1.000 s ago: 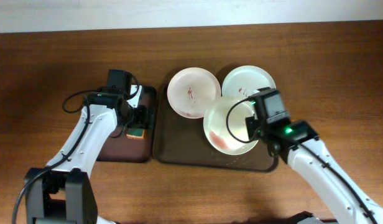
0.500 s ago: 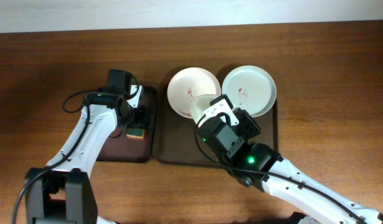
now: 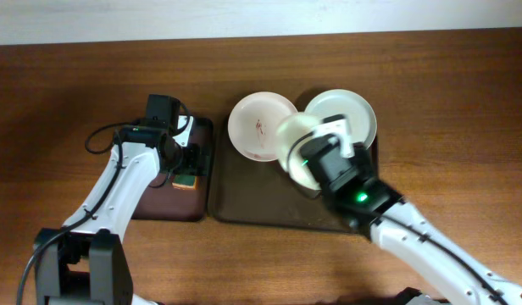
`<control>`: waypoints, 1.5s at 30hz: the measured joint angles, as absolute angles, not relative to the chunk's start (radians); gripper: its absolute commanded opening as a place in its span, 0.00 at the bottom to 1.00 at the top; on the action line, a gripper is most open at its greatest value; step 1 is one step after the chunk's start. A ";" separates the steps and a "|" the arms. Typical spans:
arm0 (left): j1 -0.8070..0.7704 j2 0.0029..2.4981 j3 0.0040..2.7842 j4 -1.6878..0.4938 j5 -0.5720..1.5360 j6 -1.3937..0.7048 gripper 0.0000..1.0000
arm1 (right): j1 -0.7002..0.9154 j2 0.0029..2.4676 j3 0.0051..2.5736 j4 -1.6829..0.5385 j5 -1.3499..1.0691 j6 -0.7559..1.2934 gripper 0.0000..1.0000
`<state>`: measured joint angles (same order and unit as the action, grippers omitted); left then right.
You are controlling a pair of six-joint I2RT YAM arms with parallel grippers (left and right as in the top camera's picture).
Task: Clean dirty plates on tray and stack at the side
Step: 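Lift the white plate with the right gripper and place it right of tray, then grasp the pink plate rim with the right gripper and pull it forward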
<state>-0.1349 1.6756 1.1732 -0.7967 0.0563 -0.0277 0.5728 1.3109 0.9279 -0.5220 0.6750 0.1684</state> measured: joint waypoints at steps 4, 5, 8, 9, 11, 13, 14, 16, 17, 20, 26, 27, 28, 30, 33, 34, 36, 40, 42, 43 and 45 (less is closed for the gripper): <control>-0.135 1.676 1.173 -0.797 0.056 -0.028 0.99 | 0.259 1.311 0.929 -0.550 0.395 0.290 0.04; -0.135 1.676 1.173 -0.797 0.056 -0.028 0.99 | 0.166 1.311 0.929 -0.553 0.322 0.308 0.04; -0.135 1.676 1.173 -0.797 0.056 -0.028 0.99 | -0.083 1.311 0.929 -0.573 0.134 0.341 0.04; -0.135 1.676 1.173 -0.797 0.056 -0.028 0.99 | -0.177 1.312 0.929 -0.583 0.084 0.353 0.04; -0.135 1.676 1.173 -0.797 0.056 -0.028 0.99 | -0.325 1.316 0.929 -0.602 0.025 0.366 0.04; -0.135 1.676 1.173 -0.797 0.056 -0.028 1.00 | -0.445 1.352 0.930 -0.606 -0.014 0.371 0.04; -0.135 1.676 1.173 -0.797 0.056 -0.028 0.99 | -0.489 1.377 0.930 -0.606 -0.029 0.371 0.04; -0.135 1.676 1.173 -0.797 0.056 -0.028 0.99 | -0.578 1.470 0.931 -0.597 -0.059 0.371 0.04; -0.135 1.676 1.173 -0.797 0.056 -0.028 0.99 | -0.594 1.498 0.931 -0.588 -0.069 0.371 0.04; -0.135 1.676 1.173 -0.797 0.056 -0.028 1.00 | -0.613 1.599 0.931 -0.521 -0.110 0.370 0.12; -0.135 1.676 1.173 -0.797 0.056 -0.028 0.99 | -0.613 1.631 0.931 -0.431 -0.276 0.356 0.41; -0.135 1.676 1.173 -0.797 0.056 -0.028 0.99 | -0.607 1.631 0.932 -0.426 -0.345 0.342 0.41; -0.135 1.676 1.173 -0.797 0.056 -0.028 0.99 | -0.590 1.631 0.932 -0.425 -0.413 0.324 0.41; -0.135 1.676 1.173 -0.797 0.056 -0.028 0.99 | -0.504 1.631 0.932 -0.433 -0.519 0.289 0.41; -0.135 1.676 1.173 -0.797 0.056 -0.028 0.99 | -0.302 1.631 0.933 -0.428 -0.593 0.262 0.41; -0.135 1.676 1.173 -0.798 0.056 -0.028 0.99 | -0.249 1.631 0.933 -0.412 -0.585 0.260 0.42; -0.135 1.676 1.173 -0.798 0.056 -0.028 1.00 | -0.086 1.631 0.934 -0.386 -0.550 0.256 0.45; -0.135 1.676 1.173 -0.797 0.056 -0.028 0.99 | 0.139 1.631 0.934 -0.354 -0.386 0.286 0.46; -0.135 1.676 1.173 -0.797 0.056 -0.028 1.00 | 0.212 1.631 0.934 -0.314 -0.297 0.336 0.46; -0.135 1.676 1.173 -0.797 0.056 -0.028 0.99 | 0.238 1.634 0.934 -0.271 -0.268 0.361 0.46; -0.135 1.676 1.173 -0.797 0.056 -0.028 0.99 | 0.286 1.653 0.937 -0.204 -0.232 0.404 0.46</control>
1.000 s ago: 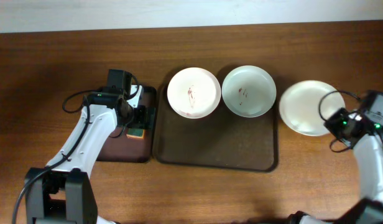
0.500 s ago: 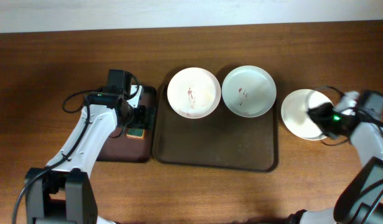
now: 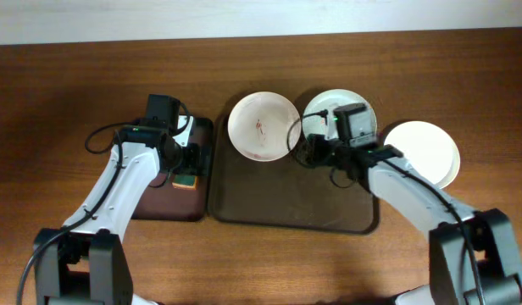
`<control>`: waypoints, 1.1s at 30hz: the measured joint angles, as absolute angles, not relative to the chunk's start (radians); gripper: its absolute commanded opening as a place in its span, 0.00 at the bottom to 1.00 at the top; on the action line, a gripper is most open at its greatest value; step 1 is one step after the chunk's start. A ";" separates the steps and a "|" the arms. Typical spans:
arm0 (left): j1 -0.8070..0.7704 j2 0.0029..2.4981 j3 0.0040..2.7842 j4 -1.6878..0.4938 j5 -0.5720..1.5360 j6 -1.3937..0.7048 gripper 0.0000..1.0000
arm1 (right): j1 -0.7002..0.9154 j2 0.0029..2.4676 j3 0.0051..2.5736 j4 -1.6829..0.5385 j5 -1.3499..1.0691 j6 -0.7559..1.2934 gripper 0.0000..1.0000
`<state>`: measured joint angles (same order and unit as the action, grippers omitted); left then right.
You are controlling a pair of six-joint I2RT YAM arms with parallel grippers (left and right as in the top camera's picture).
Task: Clean dirty plates on tray and stack at the side
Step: 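Grasp the pink plate rim with the right gripper and pull it forward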
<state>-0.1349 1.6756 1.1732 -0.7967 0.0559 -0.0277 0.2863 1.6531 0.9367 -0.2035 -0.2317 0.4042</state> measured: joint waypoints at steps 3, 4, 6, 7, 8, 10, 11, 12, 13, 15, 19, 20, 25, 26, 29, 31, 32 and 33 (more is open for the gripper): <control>-0.135 1.676 1.173 -0.797 0.056 -0.028 1.00 | 0.332 1.738 0.937 -0.127 -0.203 0.490 0.45; -0.135 1.676 1.173 -0.797 0.056 -0.028 0.99 | 0.344 1.780 0.937 -0.103 -0.199 0.514 0.45; -0.135 1.676 1.173 -0.797 0.056 -0.028 0.99 | 0.356 1.825 0.937 -0.048 -0.192 0.547 0.41; -0.135 1.676 1.173 -0.798 0.056 -0.028 0.99 | 0.363 1.843 0.937 -0.022 -0.191 0.574 0.39; -0.135 1.676 1.173 -0.797 0.056 -0.028 0.99 | 0.365 1.850 0.937 -0.013 -0.191 0.588 0.35; -0.135 1.676 1.173 -0.797 0.056 -0.028 0.99 | 0.367 1.860 0.937 0.012 -0.187 0.616 0.24; -0.135 1.676 1.173 -0.797 0.056 -0.028 0.99 | 0.367 1.863 0.937 0.025 -0.184 0.627 0.19; -0.135 1.676 1.173 -0.797 0.056 -0.028 0.99 | 0.367 1.866 0.937 0.045 -0.183 0.629 0.14; -0.135 1.676 1.173 -0.797 0.056 -0.028 0.99 | 0.368 1.866 0.937 0.053 -0.182 0.634 0.12; -0.135 1.676 1.173 -0.797 0.056 -0.028 0.99 | 0.368 1.866 0.937 0.036 -0.181 0.643 0.10; -0.135 1.676 1.173 -0.797 0.056 -0.028 0.99 | 0.368 1.864 0.943 -0.074 -0.205 0.623 0.04; -0.135 1.676 1.173 -0.797 0.056 -0.028 0.99 | 0.368 1.863 0.951 -0.103 -0.216 0.611 0.04; -0.135 1.676 1.173 -0.797 0.056 -0.028 1.00 | 0.368 1.805 0.960 -0.323 -0.275 0.529 0.04; -0.135 1.676 1.173 -0.797 0.056 -0.028 0.98 | 0.368 1.794 0.958 -0.351 -0.275 0.523 0.04; -0.135 1.676 1.173 -0.797 0.056 -0.028 0.89 | 0.368 1.753 0.955 -0.410 -0.270 0.514 0.04; -0.135 1.676 1.173 -0.797 0.056 -0.033 0.89 | 0.368 1.750 0.954 -0.458 -0.237 0.511 0.04; -0.135 1.676 1.172 -0.797 0.056 -0.033 0.89 | 0.368 1.750 0.954 -0.471 -0.222 0.512 0.04; -0.135 1.676 1.169 -0.790 0.056 -0.034 0.88 | 0.368 1.750 0.953 -0.474 -0.213 0.511 0.04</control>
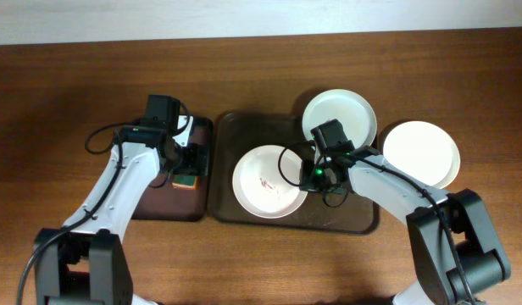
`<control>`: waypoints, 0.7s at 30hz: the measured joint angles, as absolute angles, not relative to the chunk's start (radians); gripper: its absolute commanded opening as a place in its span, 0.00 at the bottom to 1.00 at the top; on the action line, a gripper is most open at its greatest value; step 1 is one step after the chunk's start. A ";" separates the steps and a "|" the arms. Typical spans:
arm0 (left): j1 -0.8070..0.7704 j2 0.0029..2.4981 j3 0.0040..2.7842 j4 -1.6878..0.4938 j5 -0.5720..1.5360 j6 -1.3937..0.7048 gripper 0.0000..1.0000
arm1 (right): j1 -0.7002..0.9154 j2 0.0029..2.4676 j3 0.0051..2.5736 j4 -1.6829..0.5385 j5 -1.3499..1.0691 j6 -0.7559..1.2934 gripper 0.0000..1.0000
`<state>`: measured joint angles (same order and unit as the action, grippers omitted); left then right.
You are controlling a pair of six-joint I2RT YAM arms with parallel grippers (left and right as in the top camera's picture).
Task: Clean dirty plates on tray and stack at the side
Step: 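Grasp the pink plate rim with the right gripper and pull it forward, then pick up the sponge again with the left gripper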
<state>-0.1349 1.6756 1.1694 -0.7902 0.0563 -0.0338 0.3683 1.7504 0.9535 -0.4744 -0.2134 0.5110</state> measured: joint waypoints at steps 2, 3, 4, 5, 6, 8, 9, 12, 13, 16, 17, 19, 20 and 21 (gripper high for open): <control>-0.135 1.676 1.148 -0.763 0.056 -0.035 0.86 | 0.368 1.750 0.953 -0.476 -0.202 0.511 0.04; -0.135 1.676 1.135 -0.744 0.056 -0.035 0.85 | 0.368 1.750 0.953 -0.476 -0.201 0.511 0.04; -0.135 1.676 1.122 -0.720 0.056 -0.035 0.84 | 0.368 1.750 0.953 -0.476 -0.199 0.511 0.04; -0.135 1.676 1.109 -0.697 0.056 -0.035 0.79 | 0.368 1.750 0.953 -0.478 -0.199 0.510 0.04; -0.135 1.676 1.087 -0.668 0.056 -0.035 0.74 | 0.368 1.750 0.953 -0.479 -0.199 0.509 0.04; -0.135 1.676 1.063 -0.630 0.056 -0.039 0.70 | 0.368 1.750 0.953 -0.479 -0.199 0.508 0.04; -0.135 1.676 1.055 -0.614 0.056 -0.038 0.70 | 0.368 1.750 0.953 -0.479 -0.199 0.509 0.04; -0.135 1.676 1.031 -0.574 0.056 -0.039 0.71 | 0.368 1.750 0.953 -0.480 -0.199 0.508 0.04; -0.135 1.676 1.018 -0.563 0.055 -0.039 0.70 | 0.368 1.750 0.953 -0.480 -0.199 0.508 0.04; -0.135 1.676 1.010 -0.554 0.039 -0.039 0.69 | 0.368 1.750 0.953 -0.480 -0.199 0.508 0.04; -0.135 1.676 1.010 -0.549 0.034 -0.039 0.68 | 0.368 1.750 0.953 -0.480 -0.199 0.508 0.04; -0.135 1.681 1.010 -0.535 0.033 -0.039 0.66 | 0.368 1.750 0.953 -0.480 -0.199 0.509 0.04; -0.135 1.687 1.010 -0.530 0.033 -0.039 0.60 | 0.368 1.750 0.953 -0.480 -0.199 0.508 0.04; -0.135 1.710 1.010 -0.528 0.033 -0.039 0.50 | 0.368 1.750 0.953 -0.480 -0.199 0.508 0.04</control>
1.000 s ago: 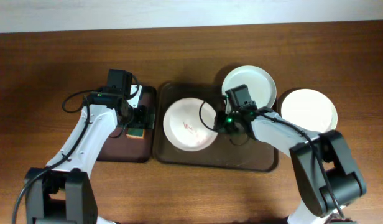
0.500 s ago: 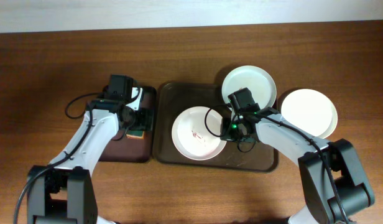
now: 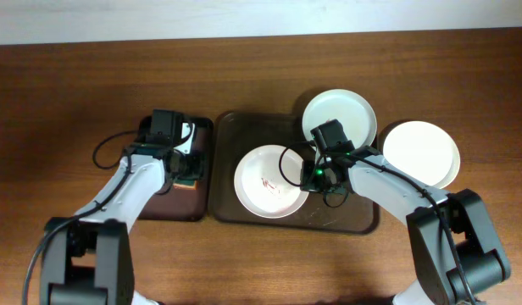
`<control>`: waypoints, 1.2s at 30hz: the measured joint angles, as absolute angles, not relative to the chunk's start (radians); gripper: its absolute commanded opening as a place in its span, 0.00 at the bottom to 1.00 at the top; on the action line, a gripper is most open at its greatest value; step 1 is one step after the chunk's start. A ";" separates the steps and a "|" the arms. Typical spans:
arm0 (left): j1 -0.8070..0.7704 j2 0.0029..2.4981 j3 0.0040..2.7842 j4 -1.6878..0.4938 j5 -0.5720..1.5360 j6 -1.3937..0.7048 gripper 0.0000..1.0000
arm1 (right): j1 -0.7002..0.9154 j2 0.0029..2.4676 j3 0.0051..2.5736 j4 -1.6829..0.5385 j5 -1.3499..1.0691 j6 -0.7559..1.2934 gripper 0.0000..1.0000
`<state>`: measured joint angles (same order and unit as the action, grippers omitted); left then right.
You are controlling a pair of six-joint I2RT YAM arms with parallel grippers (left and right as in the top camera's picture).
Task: Clean dirty plates on tray and stack at the side
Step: 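Pick up the sponge again with the left gripper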
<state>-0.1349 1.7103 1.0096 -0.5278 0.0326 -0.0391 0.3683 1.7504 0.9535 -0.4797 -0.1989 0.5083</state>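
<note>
A dirty white plate (image 3: 268, 182) with red smears lies in the middle of the big brown tray (image 3: 244, 127). My right gripper (image 3: 310, 175) is shut on its right rim. A second white plate (image 3: 346, 114) sits at the tray's far right corner. Another white plate (image 3: 422, 152) lies on the table to the right of the tray. My left gripper (image 3: 190, 167) is down over the green and orange sponge (image 3: 188, 180) on the small brown tray (image 3: 163, 199), its fingers on the sponge.
The small tray stands close against the big tray's left edge. Bare wooden table (image 3: 66, 102) stretches to the far left and along the back. A black cable (image 3: 108, 148) loops beside my left arm.
My left arm has shifted a little nearer and to the right over the small tray. The dirty plate and my right gripper are almost where they were.
First my right gripper held a white plate above the tray, with the dirty plate at the tray's far left. Then that plate lay on the table at the right. Then the dirty plate was in the tray's middle with my right gripper on its rim, as now.
</note>
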 measured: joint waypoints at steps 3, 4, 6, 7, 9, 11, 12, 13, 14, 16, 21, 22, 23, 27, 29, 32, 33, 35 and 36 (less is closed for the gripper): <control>-0.135 1.743 1.008 -0.521 0.027 -0.045 0.31 | 0.368 1.750 0.953 -0.480 -0.199 0.508 0.04; -0.135 1.745 1.007 -0.516 0.025 -0.045 0.24 | 0.368 1.750 0.953 -0.480 -0.199 0.508 0.04; -0.134 1.745 1.007 -0.510 0.022 -0.046 0.01 | 0.368 1.750 0.953 -0.480 -0.199 0.508 0.04; -0.134 1.745 1.007 -0.510 0.022 -0.044 0.00 | 0.368 1.750 0.953 -0.480 -0.199 0.508 0.04; -0.134 1.745 1.007 -0.507 0.022 -0.046 0.00 | 0.368 1.750 0.953 -0.480 -0.199 0.508 0.04; -0.134 1.745 1.007 -0.507 0.022 -0.046 0.00 | 0.368 1.750 0.953 -0.480 -0.199 0.508 0.04; -0.134 1.745 1.007 -0.508 0.022 -0.046 0.00 | 0.368 1.750 0.953 -0.480 -0.199 0.508 0.04; -0.134 1.745 1.007 -0.508 0.022 -0.046 0.00 | 0.368 1.750 0.953 -0.480 -0.199 0.508 0.04; -0.134 1.745 1.007 -0.508 0.022 -0.046 0.00 | 0.368 1.750 0.953 -0.480 -0.199 0.508 0.04; -0.134 1.742 1.007 -0.508 0.022 -0.046 0.00 | 0.368 1.750 0.953 -0.480 -0.199 0.508 0.04; -0.134 1.584 1.000 -0.508 0.022 -0.046 0.00 | 0.368 1.750 0.953 -0.479 -0.199 0.508 0.04; -0.134 1.528 1.000 -0.506 0.022 -0.046 0.00 | 0.368 1.750 0.953 -0.473 -0.195 0.507 0.04; -0.134 1.488 1.000 -0.502 0.022 -0.046 0.00 | 0.368 1.750 0.953 -0.467 -0.188 0.500 0.04; -0.134 1.384 1.000 -0.479 0.019 -0.046 0.00 | 0.368 1.750 0.953 -0.452 -0.154 0.479 0.04; -0.134 1.347 1.000 -0.473 0.009 -0.046 0.00 | 0.368 1.750 0.953 -0.436 -0.139 0.464 0.04; -0.134 1.275 1.000 -0.458 -0.009 -0.046 0.00 | 0.368 1.750 0.953 -0.411 -0.127 0.440 0.04; -0.134 1.254 1.000 -0.454 -0.012 -0.046 0.00 | 0.368 1.750 0.953 -0.409 -0.127 0.437 0.04; -0.134 1.220 1.000 -0.440 -0.016 -0.046 0.00 | 0.368 1.750 0.953 -0.403 -0.124 0.434 0.04; -0.134 1.206 1.000 -0.435 -0.016 -0.046 0.00 | 0.368 1.750 0.953 -0.403 -0.123 0.434 0.04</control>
<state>-0.1341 1.2057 1.0000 -0.4347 -0.0162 -0.0456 0.3683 1.7504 0.9535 -0.4034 -0.1230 0.4335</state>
